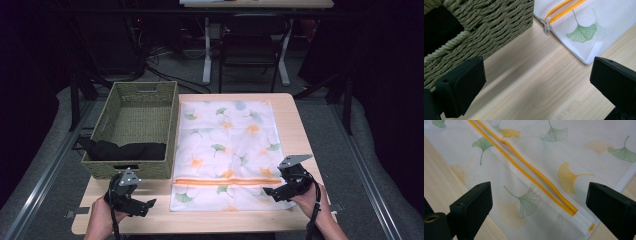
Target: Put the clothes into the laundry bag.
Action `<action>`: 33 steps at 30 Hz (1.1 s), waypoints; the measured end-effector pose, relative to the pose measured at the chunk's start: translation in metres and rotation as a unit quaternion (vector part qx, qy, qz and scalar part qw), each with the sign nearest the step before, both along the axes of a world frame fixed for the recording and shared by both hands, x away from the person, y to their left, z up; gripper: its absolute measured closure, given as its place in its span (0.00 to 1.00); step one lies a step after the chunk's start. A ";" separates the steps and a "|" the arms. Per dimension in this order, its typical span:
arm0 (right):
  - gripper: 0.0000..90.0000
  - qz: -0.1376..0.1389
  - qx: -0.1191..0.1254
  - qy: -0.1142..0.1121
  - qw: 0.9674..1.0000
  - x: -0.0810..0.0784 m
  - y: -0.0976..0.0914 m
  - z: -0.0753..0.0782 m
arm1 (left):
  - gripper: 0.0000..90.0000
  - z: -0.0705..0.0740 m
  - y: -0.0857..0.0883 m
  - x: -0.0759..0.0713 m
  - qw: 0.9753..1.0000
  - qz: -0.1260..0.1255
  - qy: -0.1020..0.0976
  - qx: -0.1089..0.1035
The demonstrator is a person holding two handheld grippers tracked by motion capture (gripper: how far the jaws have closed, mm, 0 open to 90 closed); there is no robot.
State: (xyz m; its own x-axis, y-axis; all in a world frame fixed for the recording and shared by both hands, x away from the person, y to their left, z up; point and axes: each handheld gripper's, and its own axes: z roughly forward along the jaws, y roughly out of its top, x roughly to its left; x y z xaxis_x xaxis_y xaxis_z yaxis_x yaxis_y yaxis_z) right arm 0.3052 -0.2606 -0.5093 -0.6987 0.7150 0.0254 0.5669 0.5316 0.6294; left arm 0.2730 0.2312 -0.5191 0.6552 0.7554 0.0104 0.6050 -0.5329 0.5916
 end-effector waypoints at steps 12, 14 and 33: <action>0.06 0.018 -0.002 -0.005 1.000 0.002 0.008 0.001 | 0.00 0.000 0.001 0.000 1.000 -0.004 0.003 -0.005; 0.06 0.024 -0.002 -0.007 1.000 0.003 0.009 0.001 | 0.00 0.001 0.001 0.000 1.000 -0.005 0.002 -0.005; 0.05 0.072 -0.007 -0.018 0.997 0.026 0.037 0.000 | 0.00 0.000 -0.001 0.003 1.000 -0.009 0.005 -0.008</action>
